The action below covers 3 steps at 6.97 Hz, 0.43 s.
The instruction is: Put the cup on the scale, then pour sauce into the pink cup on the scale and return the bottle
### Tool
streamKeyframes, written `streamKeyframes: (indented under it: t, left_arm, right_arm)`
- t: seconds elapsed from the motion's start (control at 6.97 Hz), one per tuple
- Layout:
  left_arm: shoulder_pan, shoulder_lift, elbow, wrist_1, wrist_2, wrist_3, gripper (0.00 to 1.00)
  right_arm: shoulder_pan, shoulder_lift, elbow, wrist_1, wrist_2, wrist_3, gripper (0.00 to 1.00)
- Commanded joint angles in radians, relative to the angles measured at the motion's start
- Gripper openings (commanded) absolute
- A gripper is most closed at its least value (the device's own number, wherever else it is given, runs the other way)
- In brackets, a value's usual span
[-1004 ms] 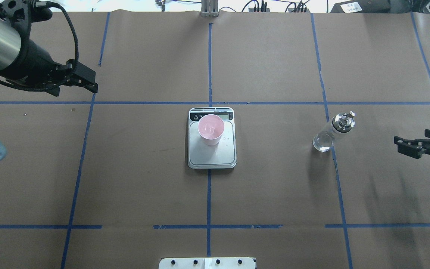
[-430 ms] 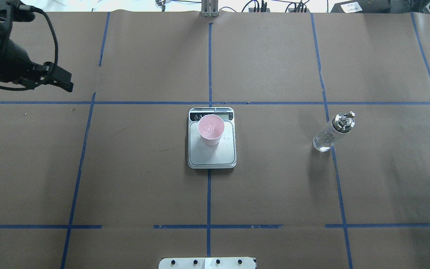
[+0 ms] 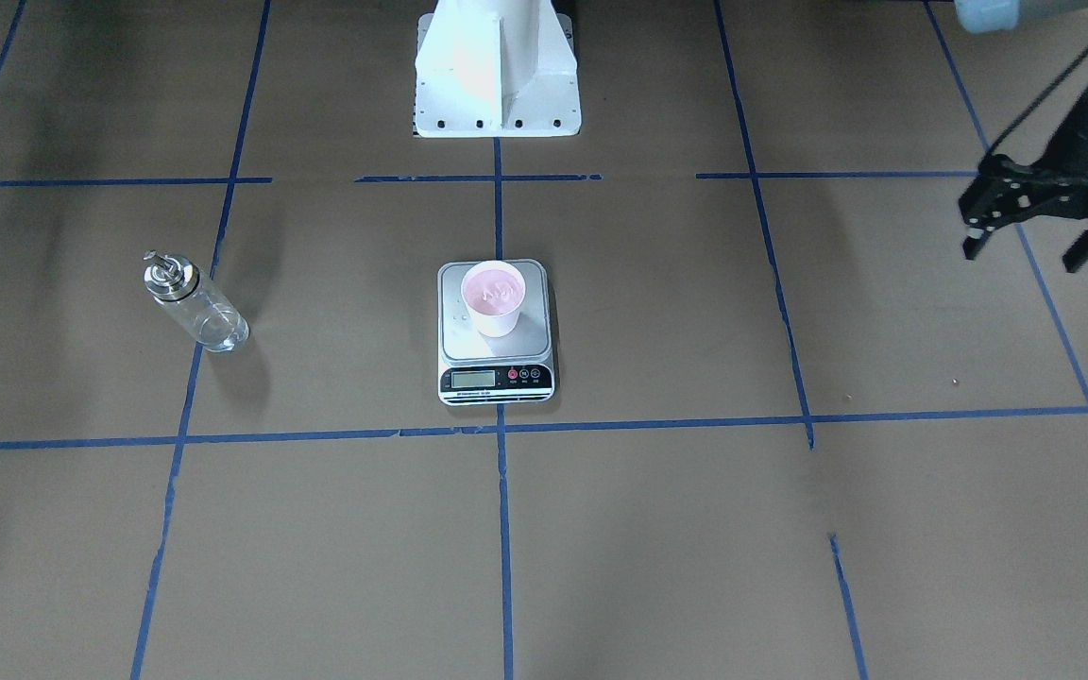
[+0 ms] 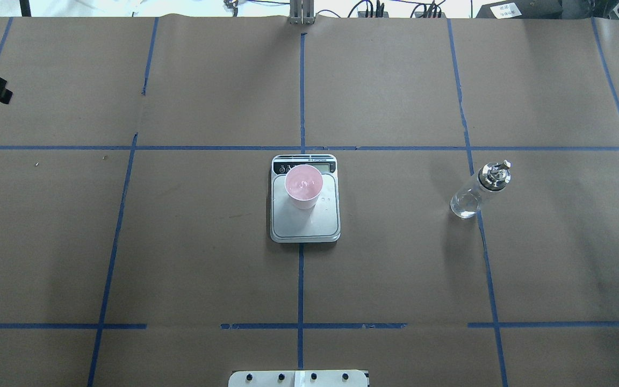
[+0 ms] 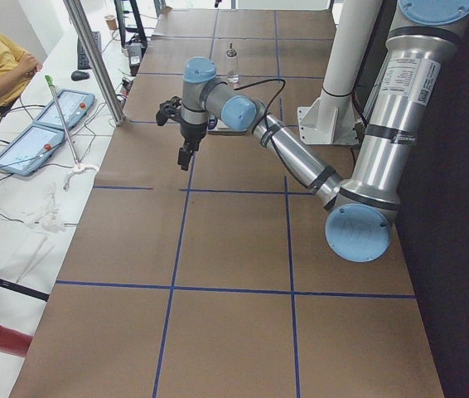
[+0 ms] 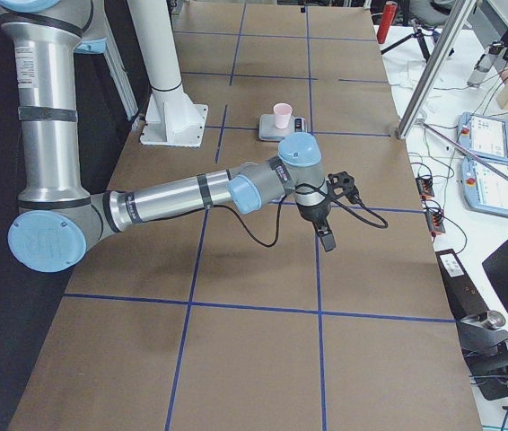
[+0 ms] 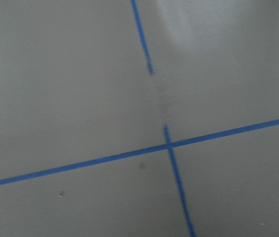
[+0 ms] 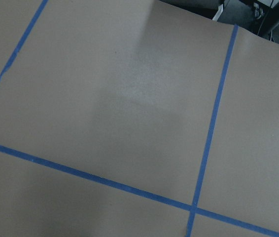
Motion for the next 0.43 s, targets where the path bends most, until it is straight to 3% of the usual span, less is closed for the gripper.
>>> streamKeyframes:
  t: [0.0,0.29]
  left_arm:
    - [-0.201,0.005,0.166,-0.002,-0.092,0.29,1.0]
    - [-0.231,0.006,0.191,0.044,-0.158,0.335,1.0]
  right_arm:
    - [0.028,-0.01,-0.004,-0.189,0.074,-0.042,1.0]
    - [0.028,-0.01,-0.009,-0.236,0.11,-0.042,1.0]
